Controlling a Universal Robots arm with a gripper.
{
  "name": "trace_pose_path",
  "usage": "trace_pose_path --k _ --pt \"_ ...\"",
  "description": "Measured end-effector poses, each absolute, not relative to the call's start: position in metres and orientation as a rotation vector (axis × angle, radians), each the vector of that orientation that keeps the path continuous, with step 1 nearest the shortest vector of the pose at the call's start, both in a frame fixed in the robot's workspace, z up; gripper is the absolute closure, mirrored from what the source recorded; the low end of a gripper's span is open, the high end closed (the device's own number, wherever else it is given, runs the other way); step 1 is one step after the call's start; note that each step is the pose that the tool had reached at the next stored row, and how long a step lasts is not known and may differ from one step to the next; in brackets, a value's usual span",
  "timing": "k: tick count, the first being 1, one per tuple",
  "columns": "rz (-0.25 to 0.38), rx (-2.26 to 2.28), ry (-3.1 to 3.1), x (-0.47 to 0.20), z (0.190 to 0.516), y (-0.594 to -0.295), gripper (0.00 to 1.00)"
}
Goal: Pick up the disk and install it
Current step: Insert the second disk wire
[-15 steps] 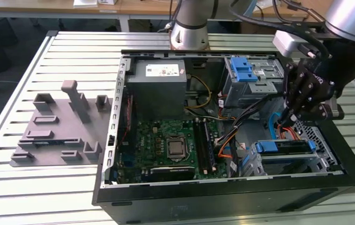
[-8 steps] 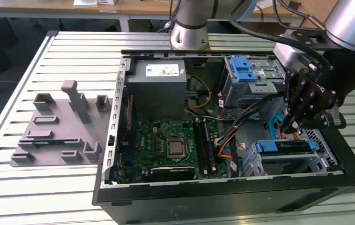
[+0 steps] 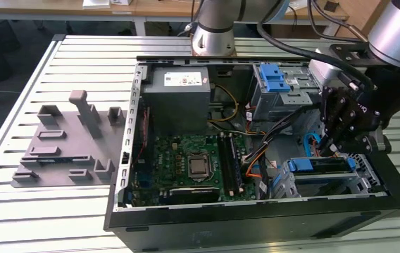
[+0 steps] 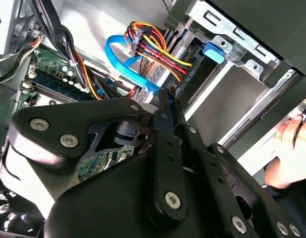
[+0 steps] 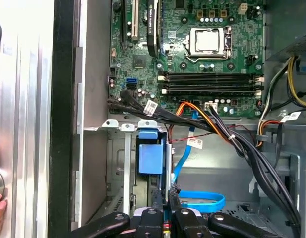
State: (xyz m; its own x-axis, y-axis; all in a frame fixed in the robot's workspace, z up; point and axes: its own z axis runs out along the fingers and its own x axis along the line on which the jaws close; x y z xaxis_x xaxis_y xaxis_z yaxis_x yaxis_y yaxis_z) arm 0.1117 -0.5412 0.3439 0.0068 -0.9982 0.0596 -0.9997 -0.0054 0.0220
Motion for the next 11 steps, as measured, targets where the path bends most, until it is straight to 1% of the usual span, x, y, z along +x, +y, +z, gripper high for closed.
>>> trace_pose_path --k 11 --pt "0.044 2.190 -2.176 0.1116 0.3397 -0.5453 0.84"
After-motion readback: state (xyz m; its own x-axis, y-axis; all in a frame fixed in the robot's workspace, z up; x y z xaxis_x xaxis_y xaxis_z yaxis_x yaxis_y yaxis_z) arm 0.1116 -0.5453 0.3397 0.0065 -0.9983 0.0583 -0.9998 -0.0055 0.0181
